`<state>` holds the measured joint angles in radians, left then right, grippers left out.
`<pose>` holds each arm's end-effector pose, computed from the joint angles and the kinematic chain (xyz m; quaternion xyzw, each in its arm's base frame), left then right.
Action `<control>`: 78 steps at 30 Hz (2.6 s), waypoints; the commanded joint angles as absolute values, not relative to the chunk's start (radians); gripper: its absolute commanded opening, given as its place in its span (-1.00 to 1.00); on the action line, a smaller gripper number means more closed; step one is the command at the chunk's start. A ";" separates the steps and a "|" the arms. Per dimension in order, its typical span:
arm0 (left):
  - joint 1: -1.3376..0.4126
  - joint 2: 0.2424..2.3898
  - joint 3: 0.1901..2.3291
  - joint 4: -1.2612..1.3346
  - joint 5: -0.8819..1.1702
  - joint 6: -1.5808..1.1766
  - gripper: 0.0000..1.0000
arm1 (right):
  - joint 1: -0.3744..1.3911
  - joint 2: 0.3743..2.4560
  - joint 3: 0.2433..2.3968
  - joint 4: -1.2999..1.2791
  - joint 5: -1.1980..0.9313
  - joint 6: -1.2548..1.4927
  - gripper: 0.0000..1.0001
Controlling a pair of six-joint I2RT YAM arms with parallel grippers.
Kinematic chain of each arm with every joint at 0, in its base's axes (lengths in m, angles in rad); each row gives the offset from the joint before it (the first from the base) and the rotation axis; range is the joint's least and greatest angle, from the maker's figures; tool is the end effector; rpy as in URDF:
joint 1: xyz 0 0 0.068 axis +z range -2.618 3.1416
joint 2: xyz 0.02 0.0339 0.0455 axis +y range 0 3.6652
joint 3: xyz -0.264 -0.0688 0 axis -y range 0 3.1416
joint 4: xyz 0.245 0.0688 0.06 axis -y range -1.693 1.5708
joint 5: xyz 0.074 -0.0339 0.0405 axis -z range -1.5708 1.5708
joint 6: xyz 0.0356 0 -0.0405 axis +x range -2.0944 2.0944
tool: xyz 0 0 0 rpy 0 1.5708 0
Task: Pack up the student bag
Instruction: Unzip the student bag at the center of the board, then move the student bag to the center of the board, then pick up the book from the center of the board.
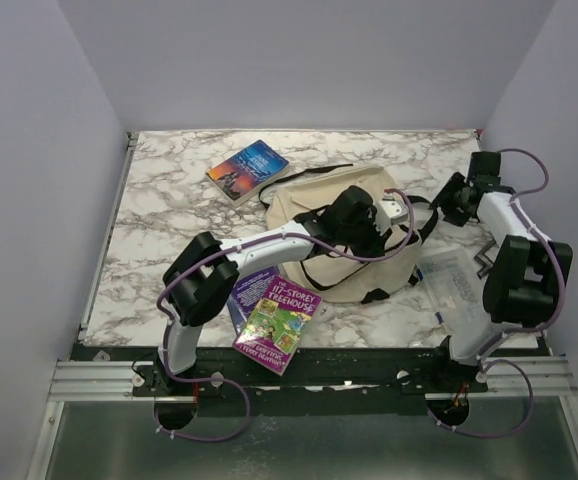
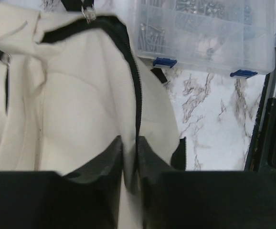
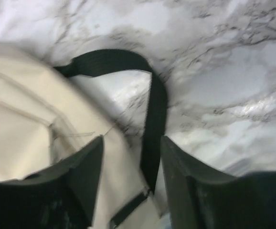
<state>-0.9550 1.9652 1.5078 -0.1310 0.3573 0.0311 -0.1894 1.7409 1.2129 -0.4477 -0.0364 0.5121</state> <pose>0.2538 -0.3803 0.2433 0.4845 0.7247 -0.3471 0.3457 0.3616 -0.0680 0.2113 0.3234 0.8995 0.0643 0.2865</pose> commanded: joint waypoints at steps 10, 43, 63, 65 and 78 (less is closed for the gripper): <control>-0.893 1.794 1.592 -0.244 0.463 -0.170 0.26 | -0.002 1.743 1.329 -0.489 -0.202 0.306 1.00; -0.666 1.327 1.248 -0.272 0.410 -0.231 0.31 | 0.031 2.212 1.742 -0.445 0.176 0.426 0.97; -0.605 1.249 1.223 -0.232 0.478 -0.266 0.33 | 0.636 1.354 0.958 -0.436 -0.280 0.688 1.00; -0.599 1.242 1.221 -0.229 0.483 -0.265 0.37 | 0.736 1.311 0.871 -0.361 -0.276 0.780 1.00; -0.595 1.245 1.210 -0.209 0.526 -0.278 0.42 | 0.839 1.358 0.575 0.117 -0.373 1.145 1.00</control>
<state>-0.6010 1.2518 1.2186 -0.2317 0.4866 -0.2691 0.8349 1.3125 0.6102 -0.0933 -0.3248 1.0012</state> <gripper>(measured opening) 0.710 0.998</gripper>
